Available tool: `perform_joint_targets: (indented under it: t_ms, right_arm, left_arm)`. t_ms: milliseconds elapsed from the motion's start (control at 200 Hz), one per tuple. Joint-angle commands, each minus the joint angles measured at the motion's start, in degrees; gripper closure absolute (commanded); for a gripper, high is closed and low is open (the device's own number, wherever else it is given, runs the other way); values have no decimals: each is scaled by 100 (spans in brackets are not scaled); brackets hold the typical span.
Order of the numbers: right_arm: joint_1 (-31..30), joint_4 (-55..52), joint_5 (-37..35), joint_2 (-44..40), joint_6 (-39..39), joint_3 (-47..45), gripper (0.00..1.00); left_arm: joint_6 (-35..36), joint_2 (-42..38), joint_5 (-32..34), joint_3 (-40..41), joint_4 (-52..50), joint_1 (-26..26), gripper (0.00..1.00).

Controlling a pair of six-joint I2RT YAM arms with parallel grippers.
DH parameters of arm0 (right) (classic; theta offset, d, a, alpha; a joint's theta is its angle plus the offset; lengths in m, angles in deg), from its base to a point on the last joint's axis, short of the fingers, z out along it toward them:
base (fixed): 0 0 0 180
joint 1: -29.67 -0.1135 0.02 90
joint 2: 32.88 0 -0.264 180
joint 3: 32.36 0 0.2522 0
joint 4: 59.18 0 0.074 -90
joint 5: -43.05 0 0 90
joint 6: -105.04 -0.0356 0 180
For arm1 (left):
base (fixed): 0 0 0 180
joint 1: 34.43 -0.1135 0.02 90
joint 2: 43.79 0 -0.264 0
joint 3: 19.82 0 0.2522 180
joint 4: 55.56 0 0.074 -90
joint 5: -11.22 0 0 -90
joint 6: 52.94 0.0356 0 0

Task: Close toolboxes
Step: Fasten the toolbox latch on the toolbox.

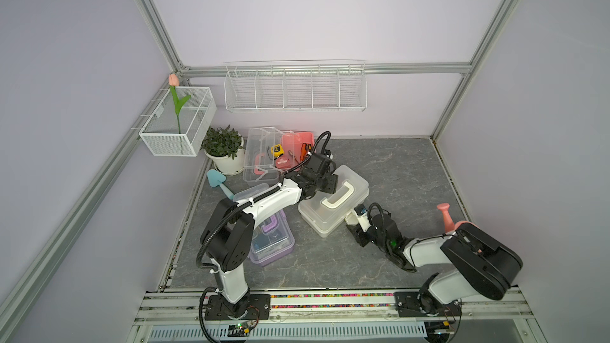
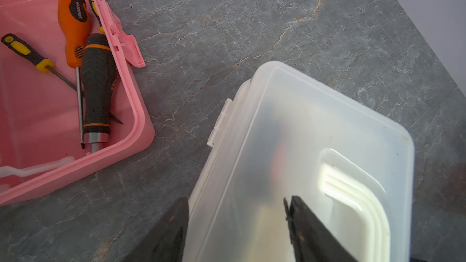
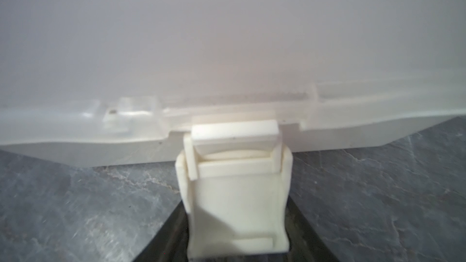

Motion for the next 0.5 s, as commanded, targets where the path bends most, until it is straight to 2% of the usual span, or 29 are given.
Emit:
perform_joint_targets:
  t_ms: [0, 235, 495]
  right_arm:
    - [-52, -149, -91, -552, 38, -78, 53]
    - [-47, -645, -139, -1180, 64, -136, 53]
    - [-64, -588, -130, -1479, 3, -129, 53]
  left_arm:
    - [25, 119, -185, 240, -409, 47, 36]
    - [12, 179, -199, 262, -389, 48, 36]
    - [-14, 248, -214, 297, -357, 48, 36]
